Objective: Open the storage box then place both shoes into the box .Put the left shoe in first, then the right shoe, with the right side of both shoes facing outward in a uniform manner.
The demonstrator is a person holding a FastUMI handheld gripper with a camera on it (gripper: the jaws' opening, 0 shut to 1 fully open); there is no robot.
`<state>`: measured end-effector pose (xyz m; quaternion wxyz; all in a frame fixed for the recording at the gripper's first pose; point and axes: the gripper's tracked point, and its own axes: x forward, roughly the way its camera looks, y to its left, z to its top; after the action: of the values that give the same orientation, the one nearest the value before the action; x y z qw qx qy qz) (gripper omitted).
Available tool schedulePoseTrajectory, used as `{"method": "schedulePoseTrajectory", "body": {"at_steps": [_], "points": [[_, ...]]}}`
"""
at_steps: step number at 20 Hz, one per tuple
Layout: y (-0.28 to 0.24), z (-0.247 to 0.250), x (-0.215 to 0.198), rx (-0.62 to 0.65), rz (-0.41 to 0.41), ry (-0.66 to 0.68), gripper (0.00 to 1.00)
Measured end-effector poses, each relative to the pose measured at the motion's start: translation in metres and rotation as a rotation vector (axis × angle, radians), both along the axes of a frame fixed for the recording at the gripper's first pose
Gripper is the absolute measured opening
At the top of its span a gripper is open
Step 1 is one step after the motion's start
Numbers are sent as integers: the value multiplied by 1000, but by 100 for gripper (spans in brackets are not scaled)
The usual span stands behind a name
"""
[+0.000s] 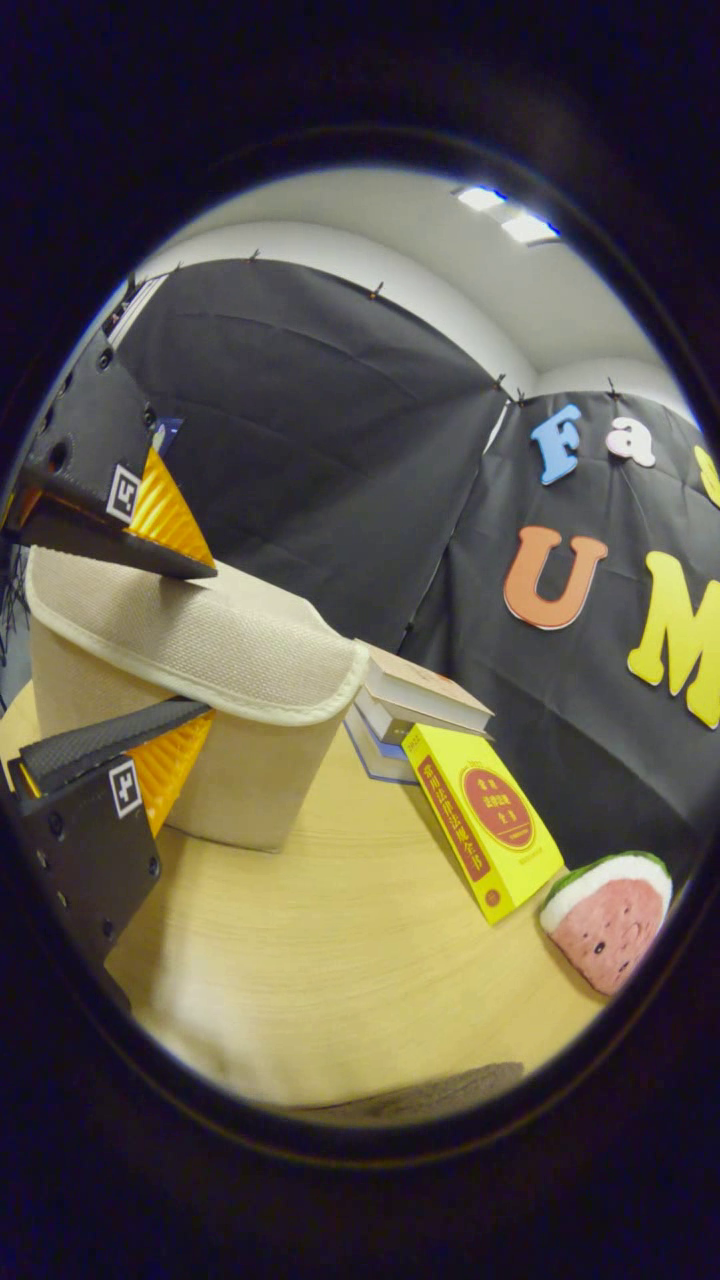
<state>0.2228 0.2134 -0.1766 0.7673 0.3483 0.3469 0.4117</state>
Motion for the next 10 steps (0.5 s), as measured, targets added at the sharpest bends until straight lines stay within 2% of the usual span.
{"method": "schedulePoseTrajectory", "body": {"at_steps": [4,10], "points": [[-8,6,-2,13,-11,21,68],[-18,10,-6,21,-26,47,43]]}}
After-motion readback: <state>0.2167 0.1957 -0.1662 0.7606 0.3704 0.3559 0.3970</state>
